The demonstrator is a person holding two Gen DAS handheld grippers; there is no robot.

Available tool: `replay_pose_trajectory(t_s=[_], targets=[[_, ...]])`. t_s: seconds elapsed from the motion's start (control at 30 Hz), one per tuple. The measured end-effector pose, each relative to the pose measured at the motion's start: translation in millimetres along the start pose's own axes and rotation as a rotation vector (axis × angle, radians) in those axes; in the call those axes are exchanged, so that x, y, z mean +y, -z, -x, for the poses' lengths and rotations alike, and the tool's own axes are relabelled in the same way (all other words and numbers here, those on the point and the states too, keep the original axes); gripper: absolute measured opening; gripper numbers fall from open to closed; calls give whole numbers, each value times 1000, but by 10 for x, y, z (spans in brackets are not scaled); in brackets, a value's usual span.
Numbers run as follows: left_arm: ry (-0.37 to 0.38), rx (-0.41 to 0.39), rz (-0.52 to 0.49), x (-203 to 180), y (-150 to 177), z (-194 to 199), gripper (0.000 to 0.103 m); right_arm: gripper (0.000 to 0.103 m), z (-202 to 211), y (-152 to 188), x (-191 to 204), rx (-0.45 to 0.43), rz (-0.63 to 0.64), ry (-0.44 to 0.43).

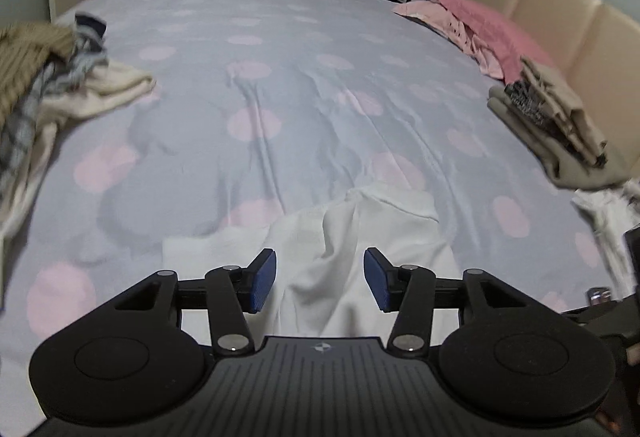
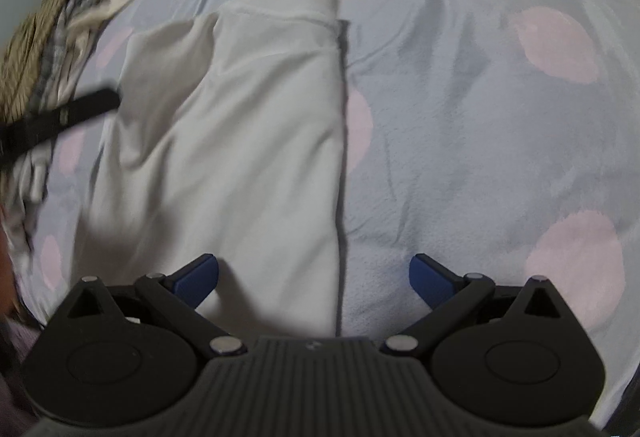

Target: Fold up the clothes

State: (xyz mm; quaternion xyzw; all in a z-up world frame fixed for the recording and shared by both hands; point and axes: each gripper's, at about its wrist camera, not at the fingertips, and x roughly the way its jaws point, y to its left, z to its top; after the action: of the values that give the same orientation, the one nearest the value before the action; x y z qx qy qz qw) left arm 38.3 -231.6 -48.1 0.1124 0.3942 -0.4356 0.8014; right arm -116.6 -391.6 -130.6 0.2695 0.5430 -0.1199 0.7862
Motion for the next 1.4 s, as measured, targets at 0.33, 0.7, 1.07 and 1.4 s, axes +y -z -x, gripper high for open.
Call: replay_pose_trajectory(t_s=[0.33,0.7,1.07,1.4], targets=[[4,-21,52,108,-51,-122,4,73,234,-102,-122,-119,-13,-36],[-23,15,80,244,-40,-180,4,64,394,-806,-367,-244,-228,-157],[-13,-14,102,312,-55,-148,0,18,114,-1156,-335,-230,-266,-138],[-95,38,141,516,-50,-169,8,33,122,-1217,-173,-280,-170,-25]])
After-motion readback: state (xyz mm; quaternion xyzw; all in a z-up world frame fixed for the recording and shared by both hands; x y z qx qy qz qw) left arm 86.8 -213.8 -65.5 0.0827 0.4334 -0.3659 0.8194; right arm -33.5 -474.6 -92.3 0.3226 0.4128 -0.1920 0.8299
